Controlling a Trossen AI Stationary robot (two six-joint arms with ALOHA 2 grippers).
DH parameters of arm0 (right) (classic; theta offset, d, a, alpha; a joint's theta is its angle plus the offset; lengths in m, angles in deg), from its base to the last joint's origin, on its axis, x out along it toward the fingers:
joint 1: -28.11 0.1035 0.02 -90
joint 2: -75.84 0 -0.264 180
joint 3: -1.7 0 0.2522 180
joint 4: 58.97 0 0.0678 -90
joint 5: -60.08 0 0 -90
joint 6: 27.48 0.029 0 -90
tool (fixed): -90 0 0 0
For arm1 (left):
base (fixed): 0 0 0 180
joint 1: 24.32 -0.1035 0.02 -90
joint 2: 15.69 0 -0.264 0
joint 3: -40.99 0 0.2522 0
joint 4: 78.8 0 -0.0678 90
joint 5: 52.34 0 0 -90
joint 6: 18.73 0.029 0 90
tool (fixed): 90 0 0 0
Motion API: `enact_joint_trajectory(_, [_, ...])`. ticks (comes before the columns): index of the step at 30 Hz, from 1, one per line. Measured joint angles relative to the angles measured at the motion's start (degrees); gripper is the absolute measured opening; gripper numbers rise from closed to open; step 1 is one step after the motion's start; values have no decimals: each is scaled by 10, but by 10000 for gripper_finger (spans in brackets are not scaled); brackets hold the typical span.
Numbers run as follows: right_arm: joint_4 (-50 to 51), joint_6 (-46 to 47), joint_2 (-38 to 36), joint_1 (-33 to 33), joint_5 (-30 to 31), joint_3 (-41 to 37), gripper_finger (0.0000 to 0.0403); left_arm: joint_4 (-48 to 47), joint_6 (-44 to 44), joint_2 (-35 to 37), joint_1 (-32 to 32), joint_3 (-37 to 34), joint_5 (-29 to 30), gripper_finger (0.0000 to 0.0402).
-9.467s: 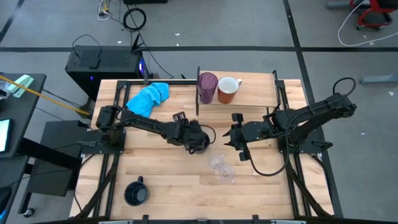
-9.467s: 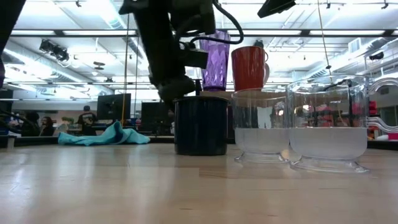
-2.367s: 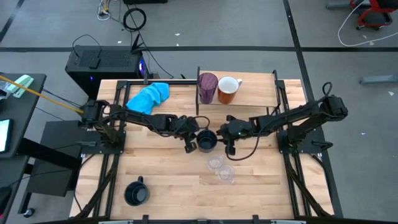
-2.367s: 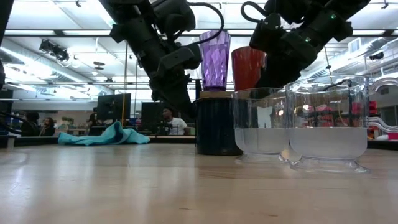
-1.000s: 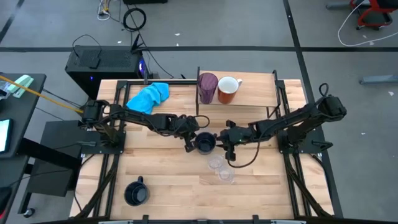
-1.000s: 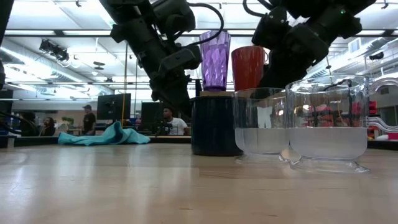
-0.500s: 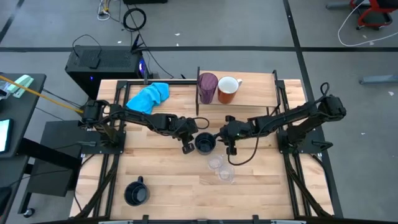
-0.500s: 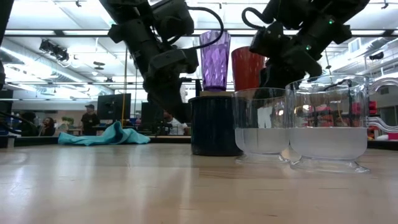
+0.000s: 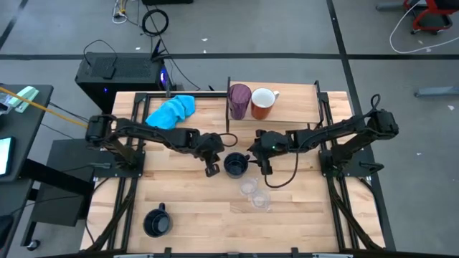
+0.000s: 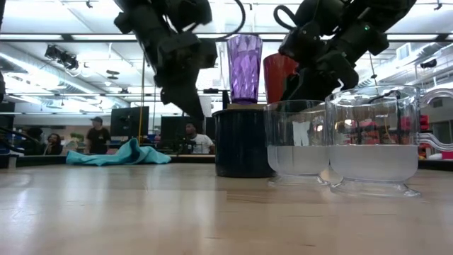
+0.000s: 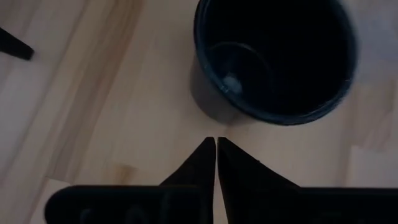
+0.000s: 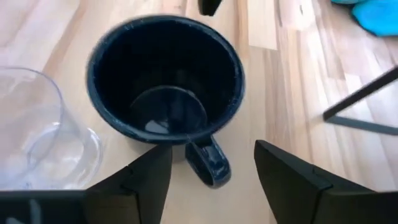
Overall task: Stack small to large cups/mugs on shelf
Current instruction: Put the right black mug on the shelf
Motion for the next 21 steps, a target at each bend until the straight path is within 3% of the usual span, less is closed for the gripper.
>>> enact_joint_trajectory(10, [5, 11, 17, 0, 3, 0, 220, -36, -6, 13, 25, 0, 0, 15])
enact_joint_trajectory(21, [-27, 12, 58, 2, 6, 0, 241, -40, -6, 5, 41, -1, 38, 16])
